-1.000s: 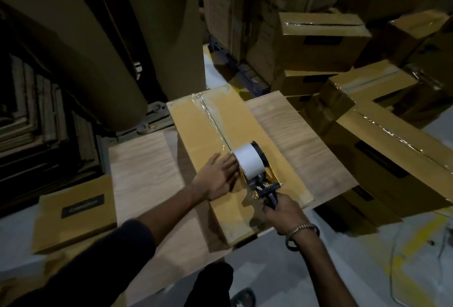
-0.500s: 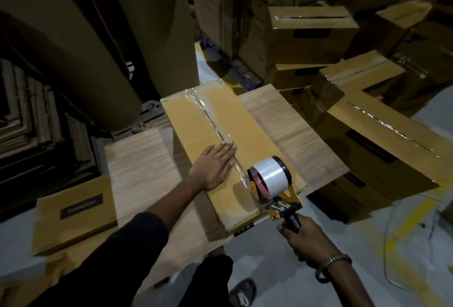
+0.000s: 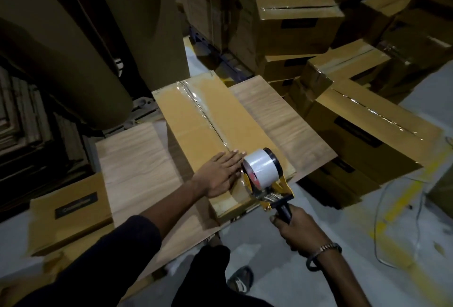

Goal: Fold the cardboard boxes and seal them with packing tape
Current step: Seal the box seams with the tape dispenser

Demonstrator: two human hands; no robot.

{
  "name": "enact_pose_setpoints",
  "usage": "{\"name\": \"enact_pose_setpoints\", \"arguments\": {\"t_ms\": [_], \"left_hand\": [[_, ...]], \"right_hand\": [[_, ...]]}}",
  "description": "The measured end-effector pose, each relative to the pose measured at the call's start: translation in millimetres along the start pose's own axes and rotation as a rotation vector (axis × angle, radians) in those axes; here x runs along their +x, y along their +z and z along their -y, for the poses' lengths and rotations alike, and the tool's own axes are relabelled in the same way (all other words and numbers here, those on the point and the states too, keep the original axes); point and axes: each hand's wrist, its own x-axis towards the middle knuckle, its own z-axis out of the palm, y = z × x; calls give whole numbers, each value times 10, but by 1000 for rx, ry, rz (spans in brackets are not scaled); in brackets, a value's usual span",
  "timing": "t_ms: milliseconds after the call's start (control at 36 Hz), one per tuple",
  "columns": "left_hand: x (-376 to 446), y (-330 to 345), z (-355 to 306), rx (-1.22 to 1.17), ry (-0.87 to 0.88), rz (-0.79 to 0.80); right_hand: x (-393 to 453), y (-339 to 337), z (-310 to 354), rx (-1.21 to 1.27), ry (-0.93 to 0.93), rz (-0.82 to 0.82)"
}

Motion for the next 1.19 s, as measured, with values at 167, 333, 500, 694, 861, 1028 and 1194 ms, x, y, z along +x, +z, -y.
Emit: {"name": "enact_pose_setpoints", "arguments": {"t_ms": [167, 333, 500, 694, 861, 1028, 1194], "left_hand": [[-9, 65, 27, 11, 7, -10], [-32, 79, -308, -29, -135, 11], [-69, 159, -522, 26, -152, 14], [-29, 179, -521, 34, -175, 24], [-44, 148, -547, 19, -169, 15], [-29, 175, -552, 49, -178, 30], [-22, 144, -573, 2, -194, 42]], "right_hand": [[-291, 0, -292, -40, 38, 30], [-325, 90, -311, -44, 13, -24], [-427, 147, -302, -1, -7, -65], [-647, 21, -520, 61, 68, 1], [-583, 99, -562, 124, 115, 12], [-368, 318, -553, 217, 176, -6], [-336, 401, -672, 425, 330, 113]]}}
